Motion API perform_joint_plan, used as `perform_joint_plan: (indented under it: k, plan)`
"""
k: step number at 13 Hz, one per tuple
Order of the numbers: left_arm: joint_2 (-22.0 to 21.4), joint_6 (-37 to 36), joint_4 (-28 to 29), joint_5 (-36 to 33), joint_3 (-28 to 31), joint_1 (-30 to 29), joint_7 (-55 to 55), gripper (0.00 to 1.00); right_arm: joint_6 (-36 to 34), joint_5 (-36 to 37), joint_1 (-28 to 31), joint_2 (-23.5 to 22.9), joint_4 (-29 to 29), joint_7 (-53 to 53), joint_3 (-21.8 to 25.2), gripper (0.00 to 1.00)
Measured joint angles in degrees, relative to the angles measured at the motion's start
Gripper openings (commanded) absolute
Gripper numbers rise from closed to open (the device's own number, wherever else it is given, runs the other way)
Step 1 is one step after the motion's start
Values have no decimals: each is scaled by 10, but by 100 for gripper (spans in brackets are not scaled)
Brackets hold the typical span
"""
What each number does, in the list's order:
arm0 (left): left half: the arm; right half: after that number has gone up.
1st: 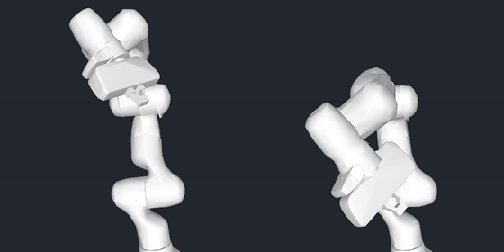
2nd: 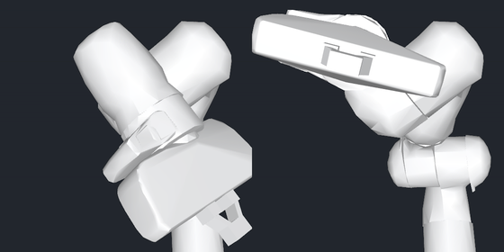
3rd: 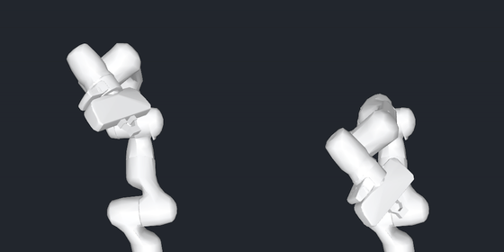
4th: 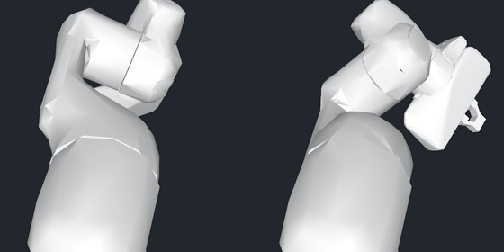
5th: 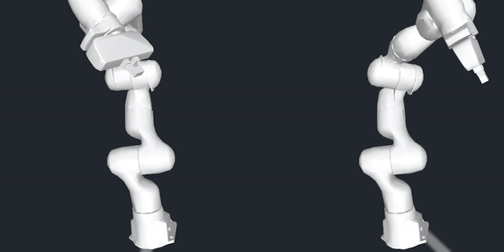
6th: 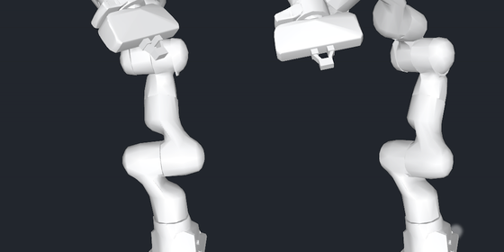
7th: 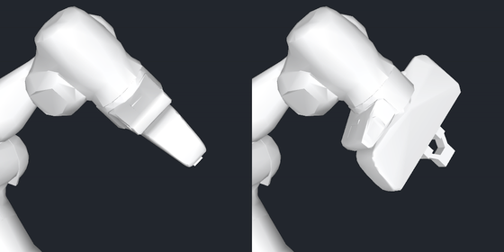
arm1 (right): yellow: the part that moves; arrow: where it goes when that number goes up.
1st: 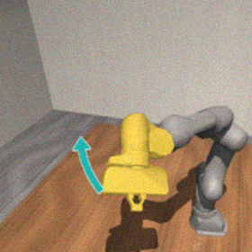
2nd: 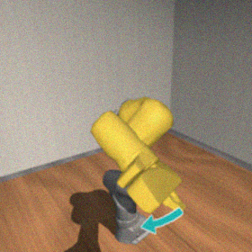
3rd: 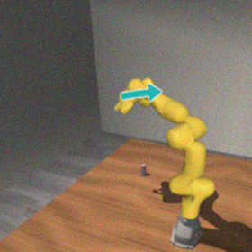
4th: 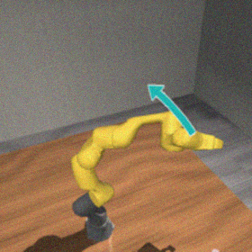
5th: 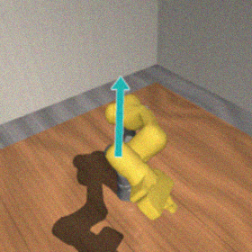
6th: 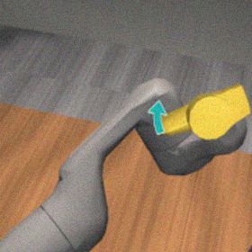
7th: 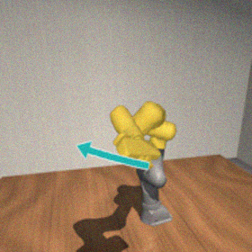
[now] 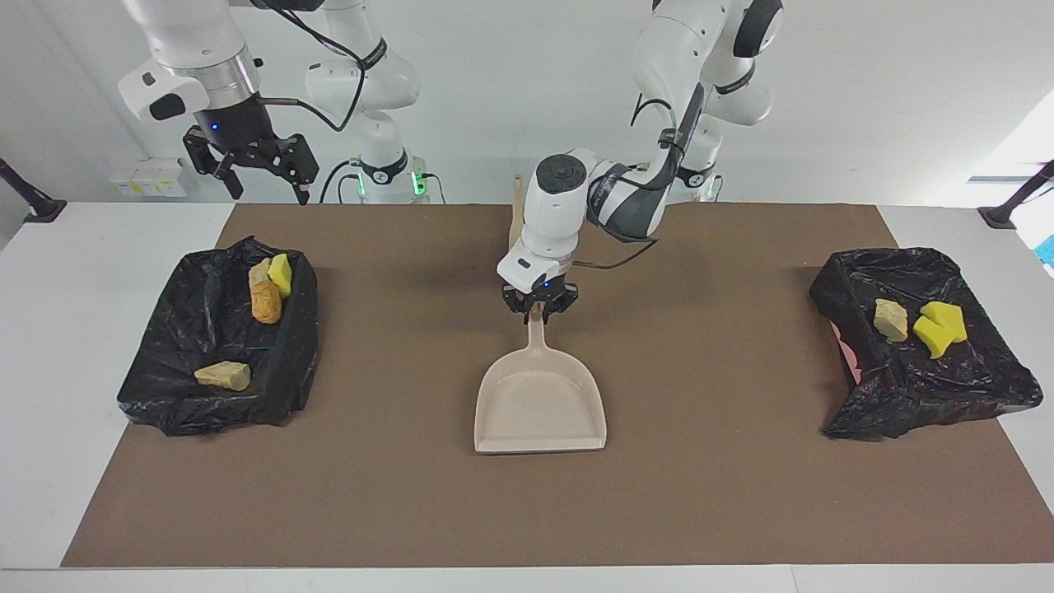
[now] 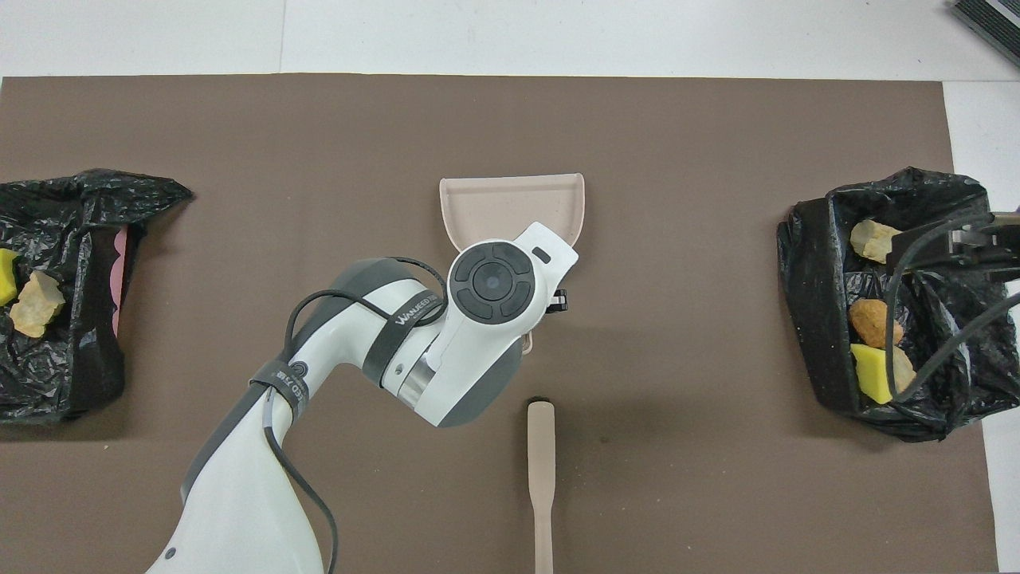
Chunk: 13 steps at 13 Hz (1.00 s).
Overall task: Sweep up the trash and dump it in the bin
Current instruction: 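Bring the empty dustpan to the table center with the left gripper, then release the dustpan and move the left gripper to the black bag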
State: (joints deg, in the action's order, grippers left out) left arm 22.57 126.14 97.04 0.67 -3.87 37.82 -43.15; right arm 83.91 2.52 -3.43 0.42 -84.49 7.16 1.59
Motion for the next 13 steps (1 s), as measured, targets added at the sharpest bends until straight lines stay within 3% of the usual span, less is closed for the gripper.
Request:
perform_joint_plan:
  k: [3,6,13]
  plan:
    - [-16,-15,0,0,10,-9,-13,100,0,-1,-1,2,-3,0,-1,100]
    - [-28,-25,0,-1,17,-66,-2,100,0,-2,-2,5,-5,0,-1,100]
    - [-37,-62,-4,-1,19,-215,228,100,-1,-2,-5,6,-9,0,-1,100]
